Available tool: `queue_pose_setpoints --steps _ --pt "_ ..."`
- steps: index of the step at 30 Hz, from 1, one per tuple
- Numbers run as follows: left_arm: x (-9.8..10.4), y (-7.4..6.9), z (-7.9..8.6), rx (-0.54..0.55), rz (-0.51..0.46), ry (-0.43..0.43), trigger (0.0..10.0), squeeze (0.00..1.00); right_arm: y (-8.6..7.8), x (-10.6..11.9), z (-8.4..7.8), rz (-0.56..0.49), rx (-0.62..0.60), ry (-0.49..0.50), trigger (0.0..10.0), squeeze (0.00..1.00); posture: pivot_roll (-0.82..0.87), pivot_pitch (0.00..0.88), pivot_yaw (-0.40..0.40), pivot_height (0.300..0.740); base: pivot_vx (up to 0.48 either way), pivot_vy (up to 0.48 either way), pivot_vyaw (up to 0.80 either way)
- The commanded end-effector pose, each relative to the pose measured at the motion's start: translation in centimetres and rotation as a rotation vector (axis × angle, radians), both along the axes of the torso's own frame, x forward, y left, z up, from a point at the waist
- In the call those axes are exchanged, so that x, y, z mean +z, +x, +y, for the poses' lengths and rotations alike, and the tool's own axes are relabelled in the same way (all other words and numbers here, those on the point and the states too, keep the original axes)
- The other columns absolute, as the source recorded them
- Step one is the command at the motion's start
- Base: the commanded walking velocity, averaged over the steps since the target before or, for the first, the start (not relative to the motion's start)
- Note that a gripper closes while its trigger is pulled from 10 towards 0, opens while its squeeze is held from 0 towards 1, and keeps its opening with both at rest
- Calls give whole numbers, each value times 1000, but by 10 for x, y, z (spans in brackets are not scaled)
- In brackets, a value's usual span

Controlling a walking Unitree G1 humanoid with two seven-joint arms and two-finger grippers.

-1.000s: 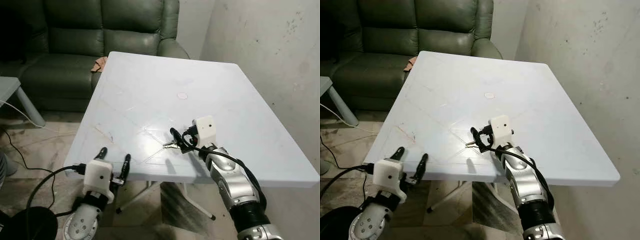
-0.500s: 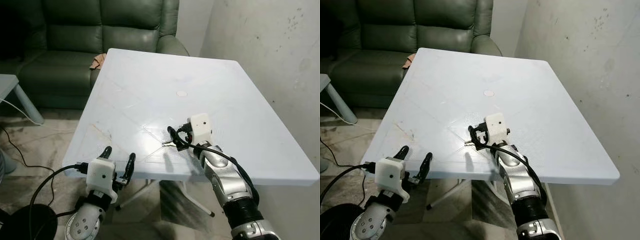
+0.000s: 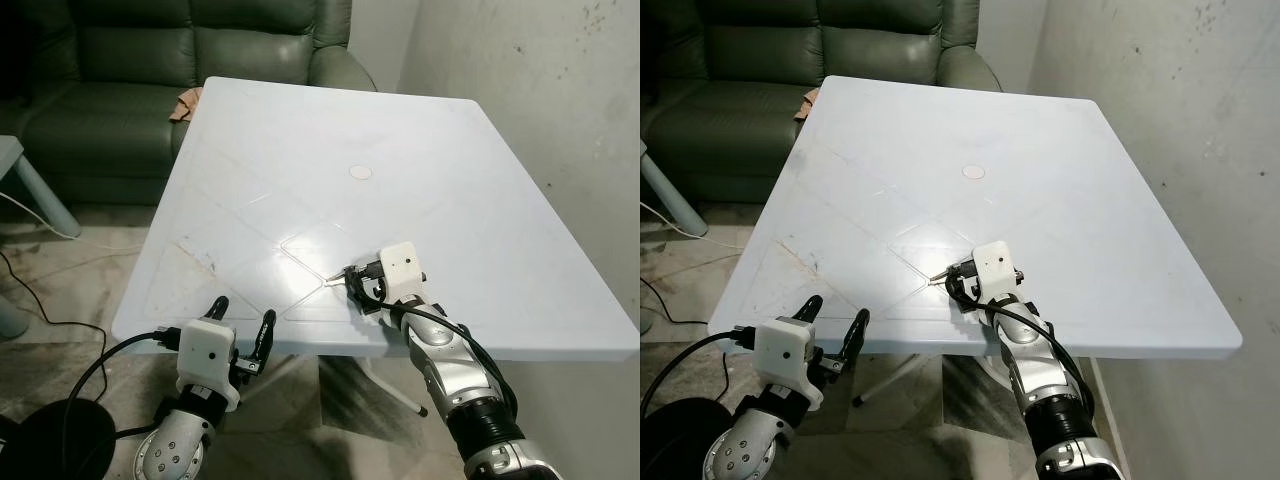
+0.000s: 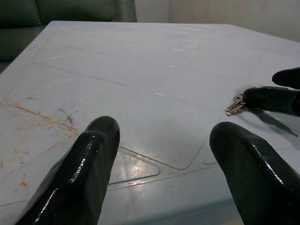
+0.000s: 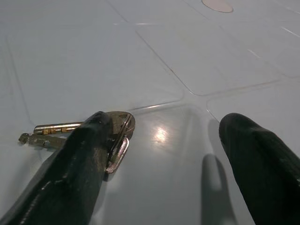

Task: Hang keys on a hook

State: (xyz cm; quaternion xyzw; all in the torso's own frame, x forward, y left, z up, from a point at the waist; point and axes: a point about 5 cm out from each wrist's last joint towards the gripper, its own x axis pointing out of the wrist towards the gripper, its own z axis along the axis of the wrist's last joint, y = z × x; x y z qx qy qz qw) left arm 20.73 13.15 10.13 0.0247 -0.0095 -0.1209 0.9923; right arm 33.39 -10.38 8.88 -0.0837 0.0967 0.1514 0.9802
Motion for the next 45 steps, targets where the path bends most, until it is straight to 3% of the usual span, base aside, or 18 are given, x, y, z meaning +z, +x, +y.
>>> queue_pose_setpoints --steps 1,13,14,16,20,28,30,31,33,34,35,37,38,45 --pt "4 -1 1 5 -7 -5 10000 0 -3 -6 -5 20 -8 -14 0 0 -6 134 -91 740 0 0 0" --pt "4 1 0 11 -5 -1 10000 0 -3 -6 -4 6 21 -6 0 0 -10 134 -92 740 0 0 0" --pt "4 1 1 13 -4 -1 10000 0 -2 -6 -5 45 13 65 10000 0 -10 134 -90 740 0 0 0" --pt "4 1 1 16 -3 0 10000 0 -1 -6 -6 93 6 161 10000 0 -9 132 -89 740 0 0 0" --pt "4 1 1 21 -2 1 10000 0 0 -6 -10 138 -7 255 10000 0 -10 130 -88 740 0 0 0" --pt "4 4 1 21 -5 3 10000 0 0 -5 -14 140 -1 265 9765 0 -13 128 -86 740 0 0 0" --pt "4 4 1 21 -5 4 10000 0 0 -4 -15 141 -2 272 8941 0 -13 128 -86 740 0 0 0" --pt "4 4 1 20 -6 4 10000 0 0 -4 -15 139 1 276 9608 0 -13 128 -86 740 0 0 0" --pt "4 4 1 20 -6 4 10000 0 0 -4 -15 139 2 284 9608 0 -13 128 -86 740 0 0 0" --pt "4 4 1 21 -5 3 10000 0 0 -4 -16 132 1 283 8196 0 -13 128 -86 740 0 0 0" --pt "4 4 0 21 -6 4 10000 0 0 -3 -17 127 2 284 8118 0 -13 128 -86 740 0 0 0" --pt "4 4 1 22 -6 4 10000 0 0 -3 -17 117 6 279 3490 0 -14 125 -87 740 0 0 0" --pt "4 4 1 22 -6 3 10000 0 0 -3 -17 121 6 281 0 0 -14 125 -87 740 0 0 0" --pt "4 4 1 22 -7 6 10000 0 -1 -2 -18 107 19 266 0 0 -14 125 -87 740 0 0 0"
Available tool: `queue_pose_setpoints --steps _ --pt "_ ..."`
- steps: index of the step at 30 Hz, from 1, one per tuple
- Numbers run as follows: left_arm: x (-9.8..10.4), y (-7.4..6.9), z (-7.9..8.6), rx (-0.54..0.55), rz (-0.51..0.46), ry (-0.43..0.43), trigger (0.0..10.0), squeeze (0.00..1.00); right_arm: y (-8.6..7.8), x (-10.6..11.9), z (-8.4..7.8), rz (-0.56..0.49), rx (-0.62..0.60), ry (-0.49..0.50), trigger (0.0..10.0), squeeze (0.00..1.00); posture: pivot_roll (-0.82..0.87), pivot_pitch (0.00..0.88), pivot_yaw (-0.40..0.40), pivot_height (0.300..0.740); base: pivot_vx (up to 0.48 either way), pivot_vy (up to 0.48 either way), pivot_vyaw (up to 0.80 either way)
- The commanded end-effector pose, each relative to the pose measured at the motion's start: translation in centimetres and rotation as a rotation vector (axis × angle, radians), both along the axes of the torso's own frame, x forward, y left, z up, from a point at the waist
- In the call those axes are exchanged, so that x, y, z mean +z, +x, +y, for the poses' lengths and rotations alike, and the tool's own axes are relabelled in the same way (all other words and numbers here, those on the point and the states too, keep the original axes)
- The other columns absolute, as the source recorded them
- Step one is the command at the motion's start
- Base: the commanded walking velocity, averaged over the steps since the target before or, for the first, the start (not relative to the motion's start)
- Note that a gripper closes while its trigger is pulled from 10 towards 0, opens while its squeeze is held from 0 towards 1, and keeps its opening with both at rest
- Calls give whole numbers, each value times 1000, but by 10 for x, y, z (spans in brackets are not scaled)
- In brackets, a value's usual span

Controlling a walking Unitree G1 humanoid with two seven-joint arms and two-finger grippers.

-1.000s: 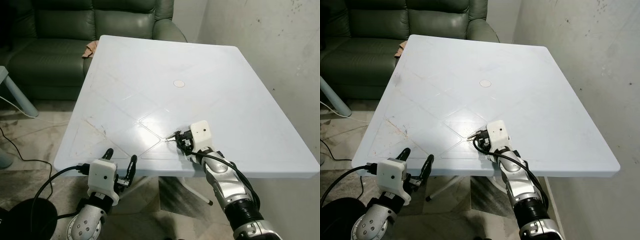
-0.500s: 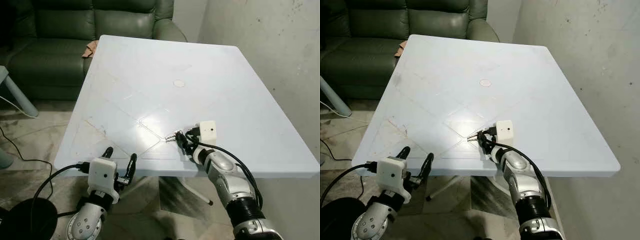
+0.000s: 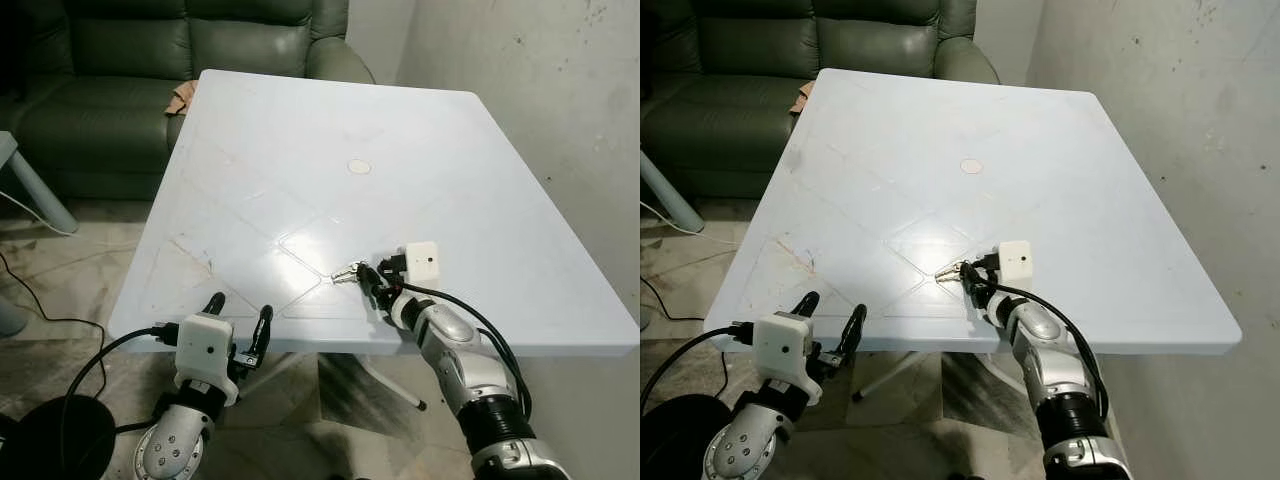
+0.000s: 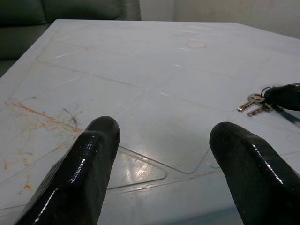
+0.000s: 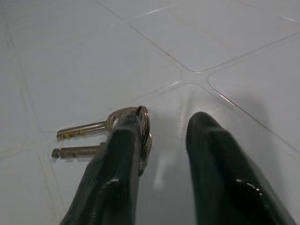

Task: Hang keys on a hook

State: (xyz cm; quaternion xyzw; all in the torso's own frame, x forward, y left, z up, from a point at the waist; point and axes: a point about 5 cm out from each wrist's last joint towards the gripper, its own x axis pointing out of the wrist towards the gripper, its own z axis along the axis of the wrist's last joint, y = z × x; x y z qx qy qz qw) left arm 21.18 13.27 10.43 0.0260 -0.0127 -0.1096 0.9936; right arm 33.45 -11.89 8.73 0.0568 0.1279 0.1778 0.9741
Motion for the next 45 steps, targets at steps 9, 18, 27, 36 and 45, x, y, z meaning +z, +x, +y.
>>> queue_pose_setpoints --steps 9,18,27,36,45 --pt "1 1 -1 1 0 3 10000 0 -2 -2 -4 9 6 -9 0 0 -17 125 -86 740 0 0 0" --pt "1 1 -1 3 -1 4 10000 0 -2 -3 -3 19 23 3 10000 580 -17 123 -87 740 0 0 0" --pt "1 1 -1 4 0 7 10000 0 -1 -1 -6 -10 19 -18 10000 0 -18 124 -87 740 0 0 0" --pt "0 1 -2 6 -1 8 10000 0 -1 0 -8 -18 35 15 10000 0 -19 124 -87 740 0 0 0" --pt "1 1 -1 9 -2 12 10000 0 -2 1 -8 -30 55 3 10000 0 -19 124 -86 740 0 0 0"
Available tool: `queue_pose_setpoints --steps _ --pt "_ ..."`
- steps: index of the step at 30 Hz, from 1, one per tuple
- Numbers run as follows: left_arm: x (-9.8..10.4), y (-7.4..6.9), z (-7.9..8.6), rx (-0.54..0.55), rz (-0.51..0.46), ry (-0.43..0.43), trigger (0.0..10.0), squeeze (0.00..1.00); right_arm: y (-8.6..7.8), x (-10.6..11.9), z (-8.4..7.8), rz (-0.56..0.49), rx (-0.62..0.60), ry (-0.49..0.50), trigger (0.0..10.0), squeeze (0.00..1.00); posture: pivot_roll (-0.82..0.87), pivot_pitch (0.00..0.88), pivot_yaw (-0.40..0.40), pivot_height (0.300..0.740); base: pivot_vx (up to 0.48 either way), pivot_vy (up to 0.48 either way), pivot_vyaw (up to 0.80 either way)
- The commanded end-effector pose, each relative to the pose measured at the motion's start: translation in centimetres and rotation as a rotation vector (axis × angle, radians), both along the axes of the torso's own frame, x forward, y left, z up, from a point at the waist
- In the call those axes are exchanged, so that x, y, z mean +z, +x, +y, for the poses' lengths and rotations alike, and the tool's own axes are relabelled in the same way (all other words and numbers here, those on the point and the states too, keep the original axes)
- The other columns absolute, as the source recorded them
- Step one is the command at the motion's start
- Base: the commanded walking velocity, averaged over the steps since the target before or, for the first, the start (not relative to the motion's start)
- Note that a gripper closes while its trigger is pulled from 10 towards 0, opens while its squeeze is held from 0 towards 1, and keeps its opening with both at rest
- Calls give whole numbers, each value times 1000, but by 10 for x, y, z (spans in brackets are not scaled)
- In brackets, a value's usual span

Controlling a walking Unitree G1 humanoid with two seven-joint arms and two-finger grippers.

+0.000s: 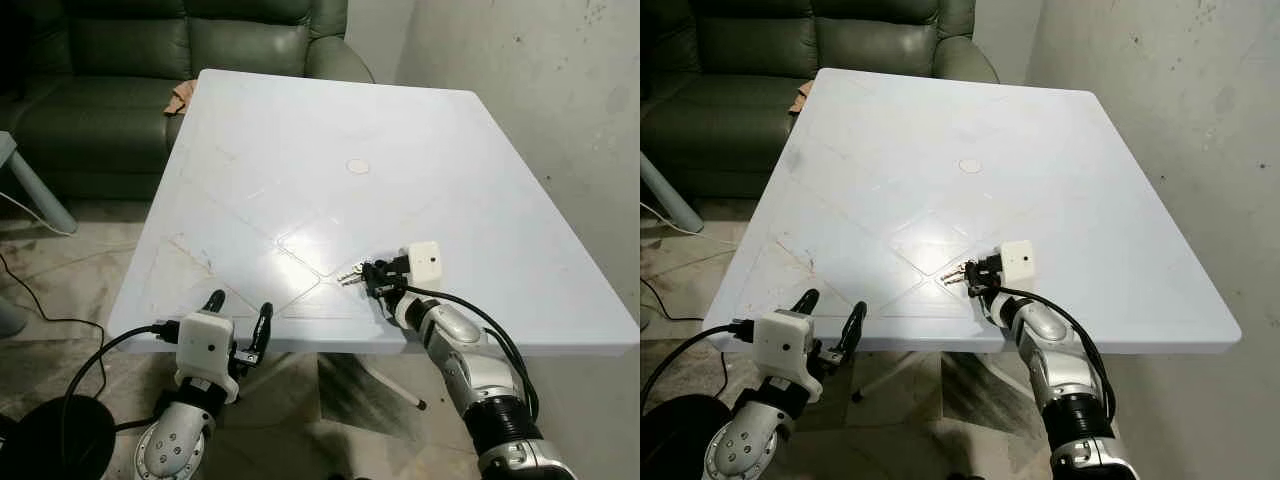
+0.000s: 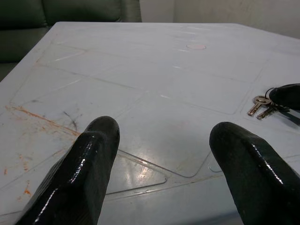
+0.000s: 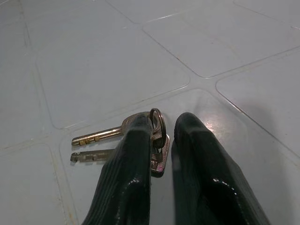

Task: Hang keys on a hook

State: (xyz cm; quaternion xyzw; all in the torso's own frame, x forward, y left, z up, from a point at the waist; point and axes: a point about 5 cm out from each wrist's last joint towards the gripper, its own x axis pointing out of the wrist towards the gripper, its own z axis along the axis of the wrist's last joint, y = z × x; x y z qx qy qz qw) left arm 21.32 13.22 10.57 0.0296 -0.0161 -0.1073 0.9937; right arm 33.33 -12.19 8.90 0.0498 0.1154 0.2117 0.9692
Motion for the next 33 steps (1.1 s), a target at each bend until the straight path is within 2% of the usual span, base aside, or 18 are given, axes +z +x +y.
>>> queue_pose_setpoints --steps 1,2,3,4,5,21,30,33 --pt "-1 -1 -1 4 6 6 10000 0 -1 -1 -5 -1 -13 3 10000 0 -19 124 -86 740 0 0 0" --pt "-1 -1 -1 3 5 5 10000 0 -1 -1 -6 2 -14 -1 1725 0 -20 124 -87 740 0 0 0" --pt "-1 -1 -1 3 4 5 10000 0 -1 -2 -6 3 -14 -4 1725 0 -20 124 -87 740 0 0 0" --pt "0 -1 -1 3 3 5 10000 0 -1 -2 -7 1 -13 -6 1137 0 -20 124 -87 740 0 0 0" --pt "0 -1 -2 2 4 4 10000 0 -1 -2 -7 0 -12 -7 0 0 -21 124 -86 740 0 0 0" --pt "0 0 -2 4 0 7 10000 0 -1 2 -8 -22 -22 -6 0 0 -20 122 -85 740 0 0 0" --pt "4 8 1 28 -24 10 10000 0 7 23 -15 -93 -81 38 0 0 -12 100 -85 740 0 0 0" --pt "7 12 5 58 -26 -13 10000 0 11 32 -16 -124 -106 59 0 0 -15 86 -82 740 0 0 0"
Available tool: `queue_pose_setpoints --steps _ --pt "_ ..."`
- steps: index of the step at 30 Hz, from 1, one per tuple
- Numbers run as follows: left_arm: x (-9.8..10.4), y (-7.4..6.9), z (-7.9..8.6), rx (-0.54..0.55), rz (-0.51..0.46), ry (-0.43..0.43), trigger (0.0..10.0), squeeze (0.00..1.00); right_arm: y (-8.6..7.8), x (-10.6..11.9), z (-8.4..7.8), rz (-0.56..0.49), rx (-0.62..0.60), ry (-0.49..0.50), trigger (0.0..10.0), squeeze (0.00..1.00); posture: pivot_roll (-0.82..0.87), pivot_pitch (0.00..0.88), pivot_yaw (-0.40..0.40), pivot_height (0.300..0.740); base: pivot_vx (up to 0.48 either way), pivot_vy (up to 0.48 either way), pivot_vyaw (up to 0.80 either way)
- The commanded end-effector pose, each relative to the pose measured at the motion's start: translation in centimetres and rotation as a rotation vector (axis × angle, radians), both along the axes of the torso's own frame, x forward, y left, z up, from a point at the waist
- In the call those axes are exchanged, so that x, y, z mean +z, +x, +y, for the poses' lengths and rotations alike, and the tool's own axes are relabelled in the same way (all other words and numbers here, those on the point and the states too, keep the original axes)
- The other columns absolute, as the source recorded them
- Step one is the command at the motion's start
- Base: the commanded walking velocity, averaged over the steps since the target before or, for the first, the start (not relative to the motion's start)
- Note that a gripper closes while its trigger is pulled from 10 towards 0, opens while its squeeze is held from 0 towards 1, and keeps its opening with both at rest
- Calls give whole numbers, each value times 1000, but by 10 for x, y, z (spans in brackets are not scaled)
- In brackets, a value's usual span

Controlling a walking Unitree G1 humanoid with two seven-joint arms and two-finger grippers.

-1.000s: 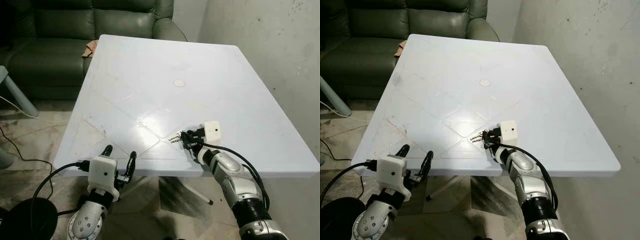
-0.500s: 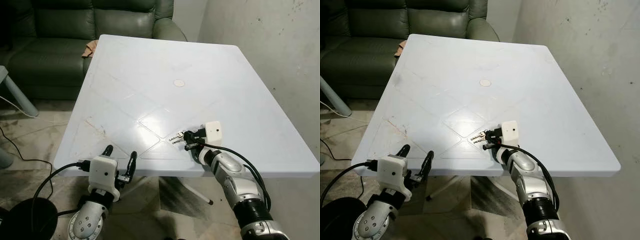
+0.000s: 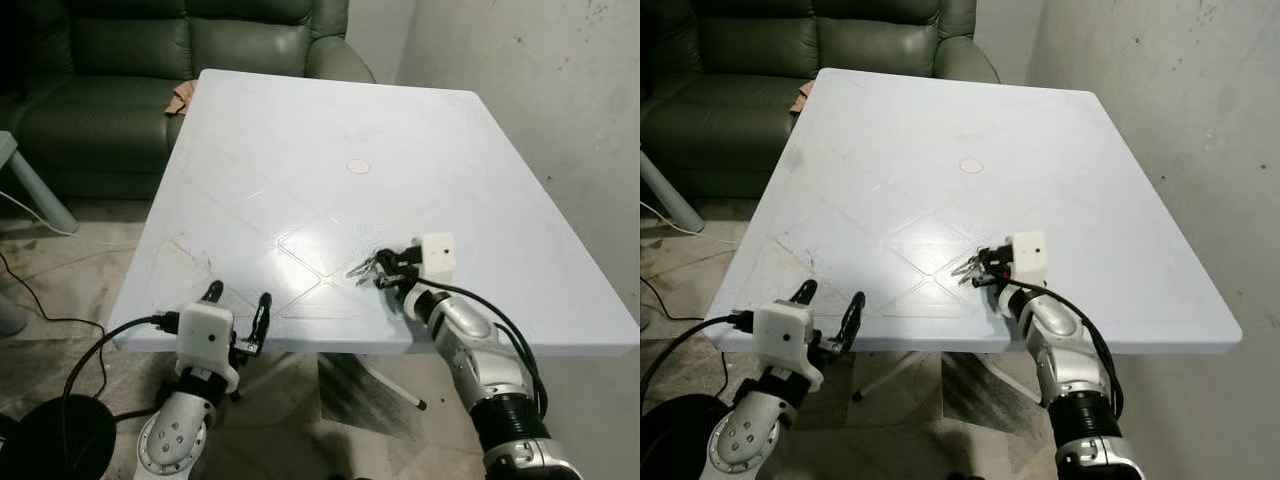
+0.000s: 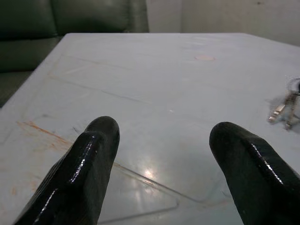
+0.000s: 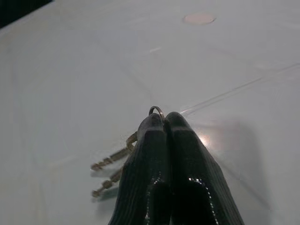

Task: Hang keys on a hook

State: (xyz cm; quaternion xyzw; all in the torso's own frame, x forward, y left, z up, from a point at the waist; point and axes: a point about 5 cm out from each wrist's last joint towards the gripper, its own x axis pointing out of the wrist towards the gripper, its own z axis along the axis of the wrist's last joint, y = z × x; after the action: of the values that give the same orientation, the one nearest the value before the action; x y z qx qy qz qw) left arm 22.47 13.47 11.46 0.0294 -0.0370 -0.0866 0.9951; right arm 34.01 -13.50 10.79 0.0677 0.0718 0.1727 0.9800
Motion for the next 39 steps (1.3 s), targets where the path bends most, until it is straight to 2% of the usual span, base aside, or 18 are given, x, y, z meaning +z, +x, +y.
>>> queue_pose_setpoints --steps 1,2,3,4,7,8,11,14,15,19,21,24,27,30,36,39 --pt "-2 1 2 21 17 -11 10000 0 4 14 -3 -50 -20 15 0 0 -15 86 -82 740 0 0 0" --pt "4 5 6 54 4 -57 10000 0 6 25 -4 -82 -31 44 0 0 -17 69 -83 740 0 0 0" --pt "4 5 6 54 4 -57 10000 0 6 25 -4 -82 -31 44 0 0 -17 69 -83 740 0 0 0" --pt "10 9 10 78 -8 -96 10000 0 8 35 -4 -108 -41 63 0 0 -17 69 -83 740 0 0 0" --pt "11 10 11 83 -11 -102 10000 0 9 36 -4 -111 -44 66 0 0 -17 69 -83 740 0 0 0" --pt "20 16 17 114 -38 -121 10000 0 10 46 -5 -154 -69 69 0 0 -12 22 -83 740 0 0 0" --pt "34 24 28 165 -83 -147 10000 0 10 61 -5 -218 -110 71 118 0 -8 5 -81 740 0 0 0" --pt "36 21 38 198 -89 -127 10000 0 1 64 -5 -294 -107 41 3412 0 -6 0 -75 740 0 0 0" --pt "36 22 44 221 -92 -108 10000 0 -3 61 -4 -288 -80 48 10000 0 -4 0 -72 740 0 0 0" --pt "38 25 52 245 -104 -112 10000 0 -7 59 -4 -295 -49 106 10000 0 -1 0 -69 740 0 0 0" --pt "46 31 64 280 -132 -104 10000 0 -10 57 -5 -299 -42 133 10000 0 -3 0 -67 740 0 0 0" --pt "56 38 75 301 -168 -102 10000 0 -9 49 -10 -284 -110 61 10000 0 -1 0 -68 740 0 0 0" --pt "58 39 78 302 -180 -103 10000 0 -10 46 -10 -297 -99 23 10000 0 -2 0 -68 740 0 0 0" --pt "55 41 81 317 -168 -107 10000 0 -11 47 -8 -310 -82 26 10000 0 -5 0 -66 740 0 0 0" --pt "49 44 81 341 -140 -96 10000 0 -8 39 -9 -274 -102 -44 10000 0 -4 0 -67 740 0 0 0" --pt "46 47 81 354 -121 -106 10000 0 -8 37 -9 -280 -119 -41 10000 0 -4 0 -62 740 0 0 -658"
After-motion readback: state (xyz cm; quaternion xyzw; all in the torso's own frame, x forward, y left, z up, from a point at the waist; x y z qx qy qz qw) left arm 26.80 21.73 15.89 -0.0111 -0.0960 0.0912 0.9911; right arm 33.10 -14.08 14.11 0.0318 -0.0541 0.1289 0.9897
